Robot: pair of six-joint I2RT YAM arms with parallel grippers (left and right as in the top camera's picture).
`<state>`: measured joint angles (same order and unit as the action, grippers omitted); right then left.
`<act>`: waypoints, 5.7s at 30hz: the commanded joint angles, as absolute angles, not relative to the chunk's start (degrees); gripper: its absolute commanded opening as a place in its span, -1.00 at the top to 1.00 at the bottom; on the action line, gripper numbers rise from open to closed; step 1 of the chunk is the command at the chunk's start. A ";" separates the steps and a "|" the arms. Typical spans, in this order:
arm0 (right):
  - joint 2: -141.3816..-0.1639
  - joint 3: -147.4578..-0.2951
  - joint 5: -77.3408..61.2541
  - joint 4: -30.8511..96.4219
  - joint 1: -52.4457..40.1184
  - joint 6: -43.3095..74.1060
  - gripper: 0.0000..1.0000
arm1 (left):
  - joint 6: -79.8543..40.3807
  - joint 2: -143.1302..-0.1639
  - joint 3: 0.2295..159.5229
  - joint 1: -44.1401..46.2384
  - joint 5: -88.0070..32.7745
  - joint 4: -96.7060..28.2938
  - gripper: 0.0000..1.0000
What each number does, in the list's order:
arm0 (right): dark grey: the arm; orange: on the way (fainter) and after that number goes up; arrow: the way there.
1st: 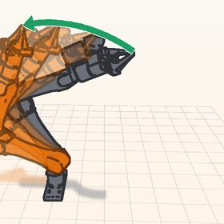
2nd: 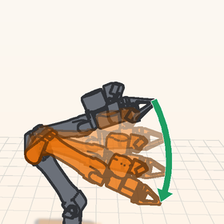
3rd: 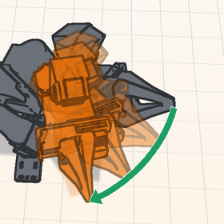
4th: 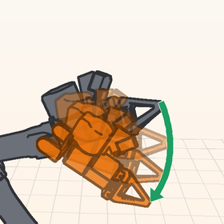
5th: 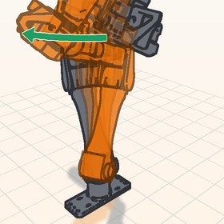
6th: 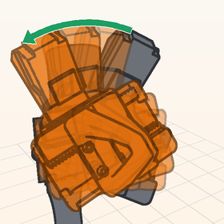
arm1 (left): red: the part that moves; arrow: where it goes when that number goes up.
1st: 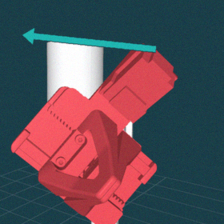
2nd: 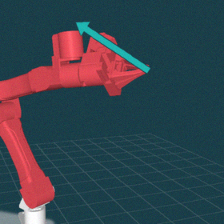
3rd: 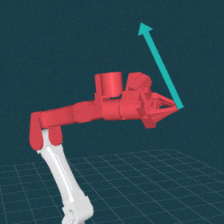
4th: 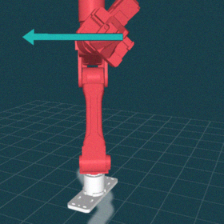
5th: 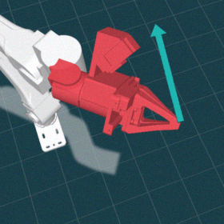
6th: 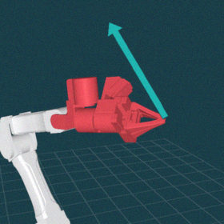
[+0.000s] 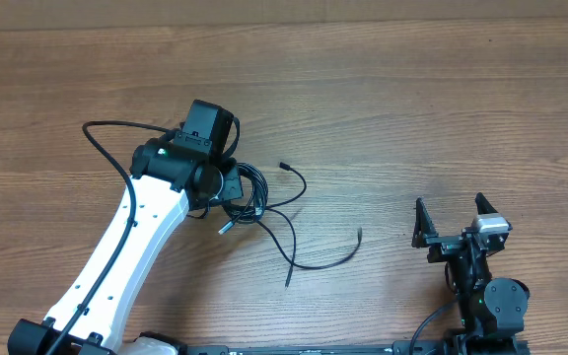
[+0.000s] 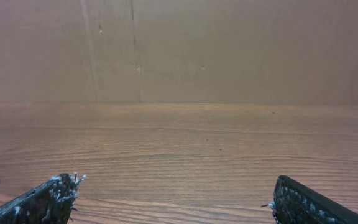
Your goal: Untangle cables
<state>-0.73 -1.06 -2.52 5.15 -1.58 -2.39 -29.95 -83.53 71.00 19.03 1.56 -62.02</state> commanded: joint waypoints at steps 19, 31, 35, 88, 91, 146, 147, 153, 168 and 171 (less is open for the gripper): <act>-0.16 -0.47 -6.04 4.40 -1.93 5.91 -0.99 | -28.82 -83.15 70.94 19.16 -9.08 -62.57 0.92; -0.16 -0.47 -39.75 3.33 -1.91 66.54 -0.99 | -52.88 -83.15 70.50 19.27 -11.38 -63.02 0.92; -0.16 -0.47 -39.55 3.09 -1.91 61.58 -0.99 | -57.41 -83.15 70.50 19.38 -12.58 -63.90 0.92; -62.76 -25.58 -40.21 -16.95 -22.61 55.77 -0.15 | -13.10 -83.15 70.50 28.53 -0.01 -48.99 0.92; -62.76 -25.58 -30.13 -17.93 -29.02 55.99 -0.07 | -17.10 -83.15 70.50 28.53 -0.01 -49.47 0.92; -67.70 -25.58 -2.68 -8.58 -57.52 78.54 0.92 | -79.96 -83.15 70.48 28.51 10.13 -53.63 0.92; -67.70 -25.58 -2.68 -8.40 -58.43 78.67 0.92 | -80.29 -83.15 70.48 28.51 10.83 -53.21 0.92; -67.70 -25.58 -1.56 -6.94 -61.67 78.63 0.91 | -80.25 -83.15 70.48 28.40 13.98 -51.13 0.88; -67.68 -25.58 13.28 0.97 -55.44 73.43 0.53 | -36.99 -83.15 70.48 27.66 2.81 -51.44 0.92; -67.33 -25.58 13.26 0.89 -54.26 73.41 0.21 | -23.09 -83.15 70.50 27.66 -8.97 -48.16 0.92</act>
<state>-67.57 -25.41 11.66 1.13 -55.22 74.56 -41.95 -83.53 70.43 28.01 4.47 -50.15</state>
